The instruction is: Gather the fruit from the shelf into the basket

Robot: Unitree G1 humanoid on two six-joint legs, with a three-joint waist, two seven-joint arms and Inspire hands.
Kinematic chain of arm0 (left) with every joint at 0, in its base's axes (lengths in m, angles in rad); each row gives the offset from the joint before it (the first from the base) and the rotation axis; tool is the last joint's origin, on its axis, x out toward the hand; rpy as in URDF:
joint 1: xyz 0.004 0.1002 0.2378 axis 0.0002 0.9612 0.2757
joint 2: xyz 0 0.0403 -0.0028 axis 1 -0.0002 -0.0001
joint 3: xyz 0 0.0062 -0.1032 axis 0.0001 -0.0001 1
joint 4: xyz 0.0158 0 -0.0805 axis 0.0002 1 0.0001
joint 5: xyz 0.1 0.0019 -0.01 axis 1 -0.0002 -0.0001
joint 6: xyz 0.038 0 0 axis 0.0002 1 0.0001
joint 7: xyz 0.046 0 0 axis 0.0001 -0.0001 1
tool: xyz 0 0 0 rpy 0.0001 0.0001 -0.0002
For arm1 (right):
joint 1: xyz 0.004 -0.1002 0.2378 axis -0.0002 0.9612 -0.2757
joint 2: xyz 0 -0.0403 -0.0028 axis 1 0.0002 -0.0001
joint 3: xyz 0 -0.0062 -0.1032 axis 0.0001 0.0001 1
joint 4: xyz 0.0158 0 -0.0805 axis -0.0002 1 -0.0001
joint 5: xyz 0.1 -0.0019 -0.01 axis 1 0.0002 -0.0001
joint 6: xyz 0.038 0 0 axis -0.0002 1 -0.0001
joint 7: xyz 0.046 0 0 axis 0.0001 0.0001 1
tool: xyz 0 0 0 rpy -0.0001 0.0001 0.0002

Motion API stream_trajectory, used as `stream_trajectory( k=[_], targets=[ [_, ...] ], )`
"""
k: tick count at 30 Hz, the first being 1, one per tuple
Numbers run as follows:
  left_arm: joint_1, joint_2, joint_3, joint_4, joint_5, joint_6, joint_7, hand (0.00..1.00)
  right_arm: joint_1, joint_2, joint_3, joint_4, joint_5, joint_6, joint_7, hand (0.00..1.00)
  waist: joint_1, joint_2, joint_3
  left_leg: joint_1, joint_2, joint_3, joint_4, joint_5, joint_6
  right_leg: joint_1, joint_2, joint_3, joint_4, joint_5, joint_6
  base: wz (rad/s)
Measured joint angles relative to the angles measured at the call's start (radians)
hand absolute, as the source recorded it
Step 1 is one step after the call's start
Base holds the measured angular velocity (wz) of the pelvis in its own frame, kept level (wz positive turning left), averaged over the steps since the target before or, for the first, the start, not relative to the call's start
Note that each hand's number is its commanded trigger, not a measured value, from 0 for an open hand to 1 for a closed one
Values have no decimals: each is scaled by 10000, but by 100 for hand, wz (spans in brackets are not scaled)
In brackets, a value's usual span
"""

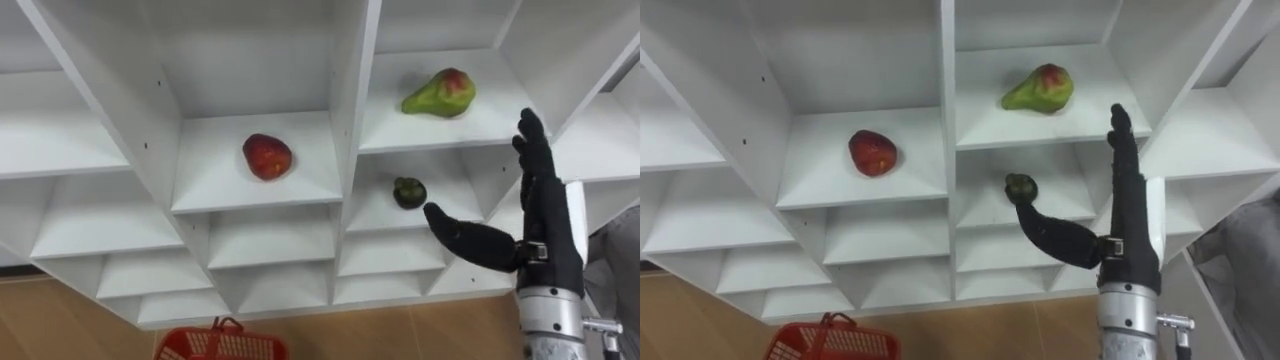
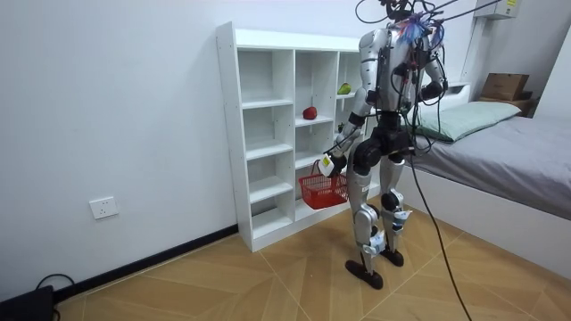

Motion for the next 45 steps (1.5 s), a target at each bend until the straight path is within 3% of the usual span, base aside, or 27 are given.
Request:
stream_trajectory(
  k=[7, 19, 25, 30, 38, 45],
  targets=[
    [70, 4, -1, -3, -5, -48, 220, 100, -36, -144, 37, -347, -196, -340, -963, 0, 163, 60, -42, 30, -1, -7, 7, 0, 0, 37, -3, -12, -2, 0, 0, 0],
    [106, 55, -181, 84, 0, -57, 361, 100, -212, -545, 292, -347, -249, -341, -1673, 0, 173, -37, -66, 33, 1, -42, 45, 1, -2, 86, -17, -107, -3, 2, -3, 1],
    [76, 215, -179, 202, 22, -50, 366, 100, -934, -561, 296, -346, -255, -341, -1594, 0, 148, -171, -84, 57, 6, -198, 92, 2, -2, 277, -55, -420, -136, 16, -13, 10],
    [42, 226, -177, 276, -11, 5, 440, 100, -1146, -602, 294, -297, -162, -333, -1241, 0, 176, -195, -46, 89, 3, -292, 107, 2, -3, 375, -80, -592, -184, 34, -13, 6],
    [-8, 303, -173, 168, 17, 60, 448, 100, -1509, -1151, 245, 189, 91, -323, -630, 0, 143, -271, -28, -35, -13, -461, 107, 2, -4, 379, -94, -766, -338, 37, -17, 5],
    [85, 336, -128, -100, 205, 83, 340, 100, -1737, -1230, -245, 421, 199, -308, -381, 0, 298, -350, 5, 31, -25, -605, 49, 8, -8, 434, -119, -1013, -361, 37, -16, 5]
  ],
)
